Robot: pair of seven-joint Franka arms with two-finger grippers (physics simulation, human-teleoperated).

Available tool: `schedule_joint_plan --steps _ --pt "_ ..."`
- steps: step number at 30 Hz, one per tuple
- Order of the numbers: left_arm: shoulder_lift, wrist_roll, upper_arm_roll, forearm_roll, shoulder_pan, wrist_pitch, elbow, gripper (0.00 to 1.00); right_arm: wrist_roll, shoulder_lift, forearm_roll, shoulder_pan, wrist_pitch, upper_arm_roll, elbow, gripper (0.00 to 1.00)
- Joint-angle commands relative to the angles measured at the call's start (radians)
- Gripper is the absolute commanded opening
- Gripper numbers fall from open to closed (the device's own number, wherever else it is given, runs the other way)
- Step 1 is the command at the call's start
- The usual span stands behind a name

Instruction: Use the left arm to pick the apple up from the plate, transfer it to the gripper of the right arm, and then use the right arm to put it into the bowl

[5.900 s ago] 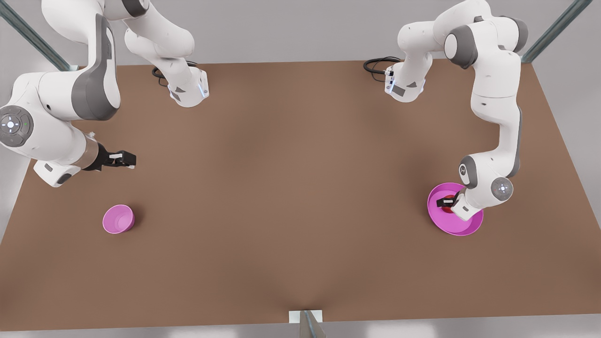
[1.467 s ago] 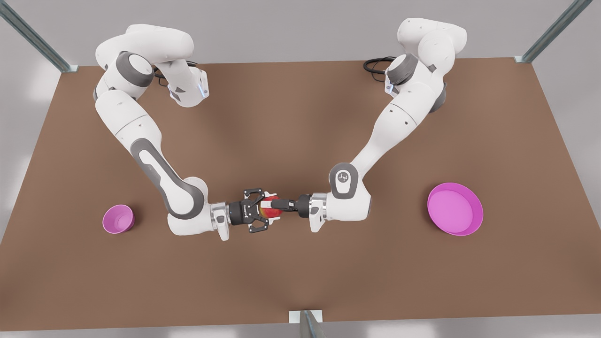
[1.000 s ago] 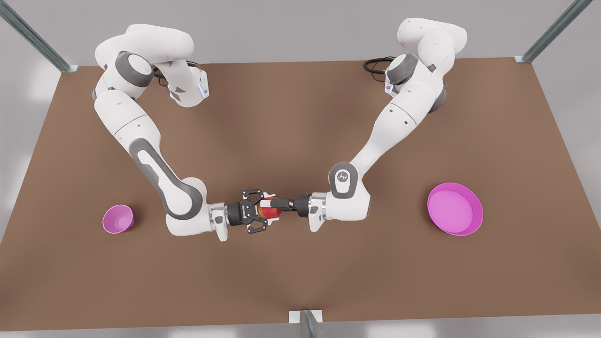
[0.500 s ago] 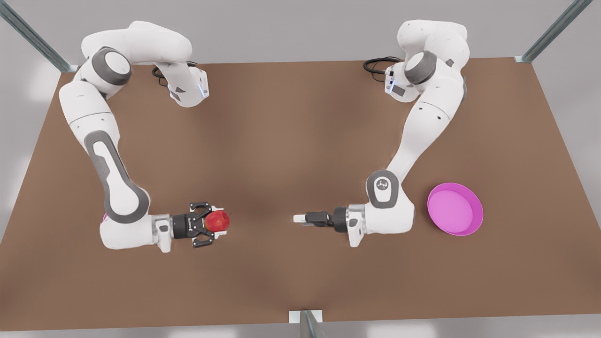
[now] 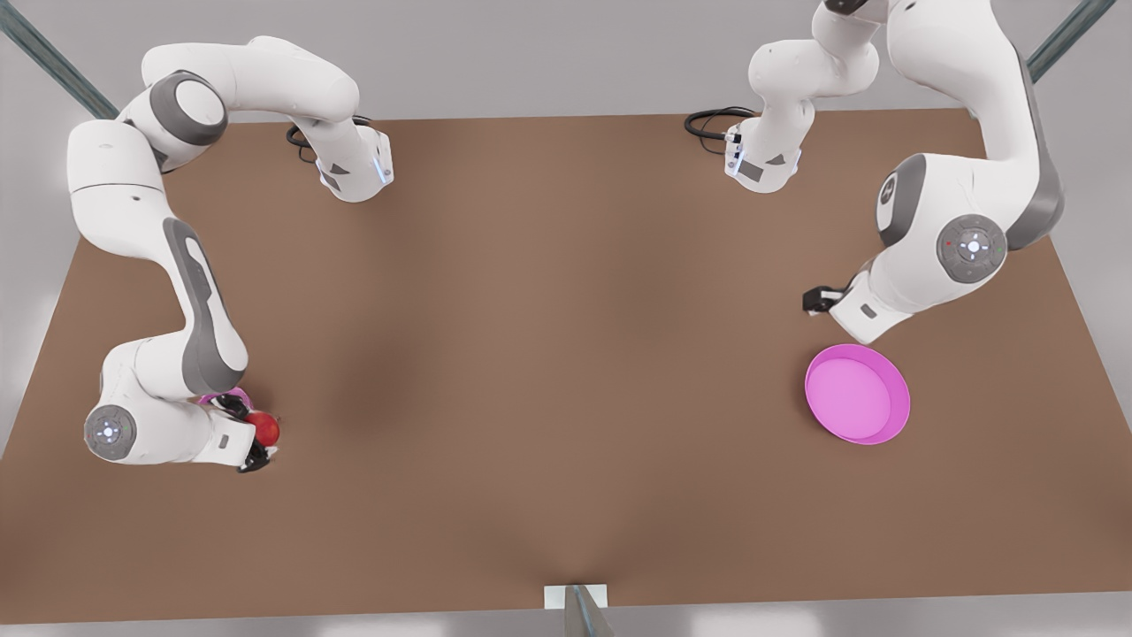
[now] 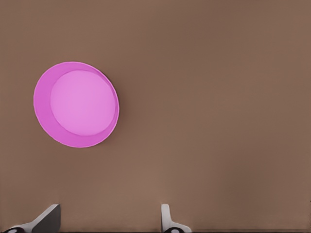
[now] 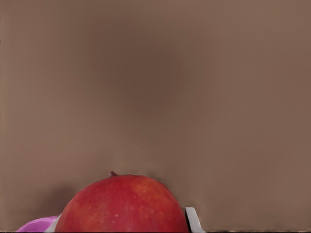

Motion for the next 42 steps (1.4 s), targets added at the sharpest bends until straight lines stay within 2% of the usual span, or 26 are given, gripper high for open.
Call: schedule_joint_plan --steps 1,3,9,10,12,13,15,18,24,35,36,37,42 --pt "-0.004 -0.077 0.000 -0.005 0.001 -0.052 0.000 1.00 -0.181 -0.001 -0.126 -0.006 -0.007 -0.004 0.011 0.57" --pt "-0.004 -0.077 0.000 -0.005 -0.005 -0.055 -0.004 1.00 -0.221 0.001 -0.165 -0.006 0.016 -0.007 0.013 0.57" --pt "0.002 -0.077 0.000 -0.005 -0.005 -0.044 -0.007 1.00 -0.339 -0.025 -0.096 -0.003 0.124 -0.145 -0.004 0.57" --pt "0.009 -0.077 0.000 -0.005 -0.005 -0.044 -0.009 1.00 -0.339 -0.060 -0.038 0.006 0.147 -0.187 -0.045 0.57" --pt "0.009 -0.077 0.000 -0.005 -0.001 -0.038 -0.009 1.00 -0.342 -0.223 0.134 0.149 0.269 -0.410 -0.211 0.58" --pt "0.011 -0.077 0.000 -0.005 -0.002 -0.038 -0.010 1.00 -0.341 -0.255 0.162 0.172 0.309 -0.444 -0.263 0.58" --pt "0.013 -0.077 0.000 -0.005 -0.002 -0.036 -0.010 1.00 -0.342 -0.311 0.176 0.157 0.412 -0.470 -0.375 0.58" --pt "0.013 -0.077 0.000 -0.005 -0.002 -0.038 -0.012 1.00 -0.348 -0.294 0.194 0.138 0.443 -0.475 -0.389 0.58" --pt "0.013 -0.077 0.000 -0.005 -0.002 -0.038 -0.016 1.00 -0.350 -0.334 0.210 0.126 0.578 -0.524 -0.550 0.58" --pt "0.013 -0.077 0.000 -0.005 0.002 -0.038 -0.023 1.00 -0.403 -0.288 0.257 0.111 0.585 -0.547 -0.520 0.58" --pt "0.013 -0.077 0.000 -0.005 0.002 -0.038 -0.023 1.00 -0.403 -0.288 0.262 0.112 0.585 -0.547 -0.521 0.87" --pt "0.013 -0.077 0.000 -0.005 0.002 -0.038 -0.023 1.00 -0.405 -0.286 0.282 0.111 0.584 -0.547 -0.521 1.00" --pt "0.013 -0.077 0.000 -0.005 0.002 -0.041 -0.023 1.00 -0.400 -0.291 0.283 0.111 0.582 -0.547 -0.520 1.00"
